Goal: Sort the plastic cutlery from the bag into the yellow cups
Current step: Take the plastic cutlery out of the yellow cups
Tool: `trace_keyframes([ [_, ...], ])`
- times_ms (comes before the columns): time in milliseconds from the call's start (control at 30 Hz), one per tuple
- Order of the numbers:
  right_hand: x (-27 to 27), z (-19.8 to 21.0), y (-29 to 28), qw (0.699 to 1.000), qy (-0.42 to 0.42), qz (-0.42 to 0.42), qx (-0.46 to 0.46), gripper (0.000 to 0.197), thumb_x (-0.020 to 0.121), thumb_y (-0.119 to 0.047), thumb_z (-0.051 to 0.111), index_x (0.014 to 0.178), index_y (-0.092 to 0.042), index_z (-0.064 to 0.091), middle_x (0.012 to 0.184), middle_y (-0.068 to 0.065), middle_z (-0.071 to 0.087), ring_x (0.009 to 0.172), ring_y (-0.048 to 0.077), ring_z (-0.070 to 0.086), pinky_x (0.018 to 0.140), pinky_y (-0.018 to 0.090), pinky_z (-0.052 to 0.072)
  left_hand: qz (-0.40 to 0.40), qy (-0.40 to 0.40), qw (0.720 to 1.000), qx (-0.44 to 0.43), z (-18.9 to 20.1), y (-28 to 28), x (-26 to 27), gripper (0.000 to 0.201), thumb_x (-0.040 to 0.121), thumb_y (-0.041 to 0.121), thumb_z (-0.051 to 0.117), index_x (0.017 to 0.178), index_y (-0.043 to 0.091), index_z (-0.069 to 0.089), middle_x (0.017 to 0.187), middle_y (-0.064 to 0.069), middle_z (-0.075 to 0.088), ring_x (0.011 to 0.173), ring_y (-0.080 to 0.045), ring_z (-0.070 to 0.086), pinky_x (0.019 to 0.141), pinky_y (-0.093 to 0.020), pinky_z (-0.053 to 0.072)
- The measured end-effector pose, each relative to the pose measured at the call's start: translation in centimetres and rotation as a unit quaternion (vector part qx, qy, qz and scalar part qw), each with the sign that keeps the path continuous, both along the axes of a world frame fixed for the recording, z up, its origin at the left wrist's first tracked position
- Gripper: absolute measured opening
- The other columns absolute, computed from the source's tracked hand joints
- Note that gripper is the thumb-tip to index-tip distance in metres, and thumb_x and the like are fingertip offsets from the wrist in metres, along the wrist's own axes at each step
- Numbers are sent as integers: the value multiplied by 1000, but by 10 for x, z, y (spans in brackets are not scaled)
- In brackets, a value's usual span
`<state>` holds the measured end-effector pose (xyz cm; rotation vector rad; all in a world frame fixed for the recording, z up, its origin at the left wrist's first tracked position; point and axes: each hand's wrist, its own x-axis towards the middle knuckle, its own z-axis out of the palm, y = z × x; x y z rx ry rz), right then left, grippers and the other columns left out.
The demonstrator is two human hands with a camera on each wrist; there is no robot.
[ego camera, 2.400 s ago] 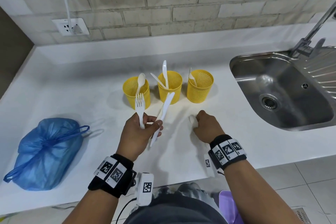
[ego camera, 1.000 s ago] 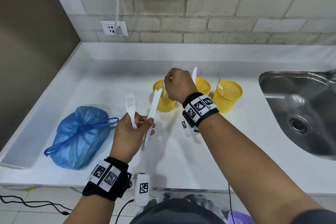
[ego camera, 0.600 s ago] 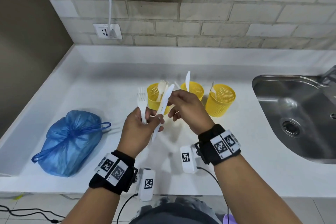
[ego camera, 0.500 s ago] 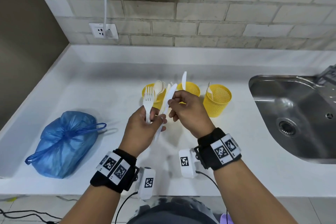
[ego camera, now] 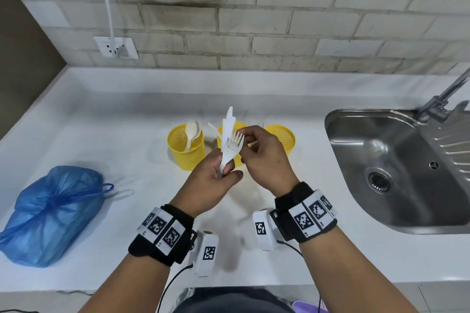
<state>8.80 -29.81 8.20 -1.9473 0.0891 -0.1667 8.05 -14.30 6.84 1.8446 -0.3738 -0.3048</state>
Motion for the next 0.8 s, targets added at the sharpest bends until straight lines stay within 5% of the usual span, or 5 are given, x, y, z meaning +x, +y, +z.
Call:
trace_keyframes([
  [133, -10, 6, -11, 998, -36, -8, 48, 28, 80, -13, 56, 106, -22, 62, 97, -3, 58, 76, 8, 55, 74, 22, 47, 4, -1, 1000, -10, -4, -11, 4, 19, 92, 6, 66, 90, 20, 54, 67, 15, 43, 66, -9, 43, 70, -20, 40],
  [300, -16, 6, -25, 996, -51, 71, -32, 8, 91, -23, 68, 97, -18, 65, 93, -3, 55, 84, 11, 58, 76, 21, 47, -29, -21, 998, -58, -1, -29, 4, 44, 92, 13, 64, 129, 38, 62, 133, -2, 63, 128, -14, 59, 110, -38, 45],
  [500, -14, 3, -44, 997, -63, 30, 45, 19, 101, -22, 58, 89, -8, 63, 78, 13, 64, 73, 29, 68, 74, 47, 55, -11, -41, 999, 6, -4, -43, 4, 22, 80, 42, 69, 99, 33, 63, 105, -1, 57, 104, -7, 58, 92, -30, 44],
  [700, -8, 21, -75, 943, -46, -35, 326, 15, 110, -11, 41, 102, -5, 52, 83, 13, 70, 77, 34, 73, 74, 45, 60, -3, -3, 998, -61, -4, -48, -1, 59, 85, 41, 70, 138, 43, 45, 106, 3, 48, 99, -19, 50, 91, -32, 45],
  [800, -5, 29, -90, 908, -55, -73, 410, 11, 111, -13, 36, 103, -12, 44, 72, 11, 63, 70, 39, 72, 67, 44, 60, 7, -1, 994, -107, -5, -52, -3, 71, 101, 21, 63, 150, 49, 21, 105, -6, 52, 83, -2, 53, 82, -20, 42],
])
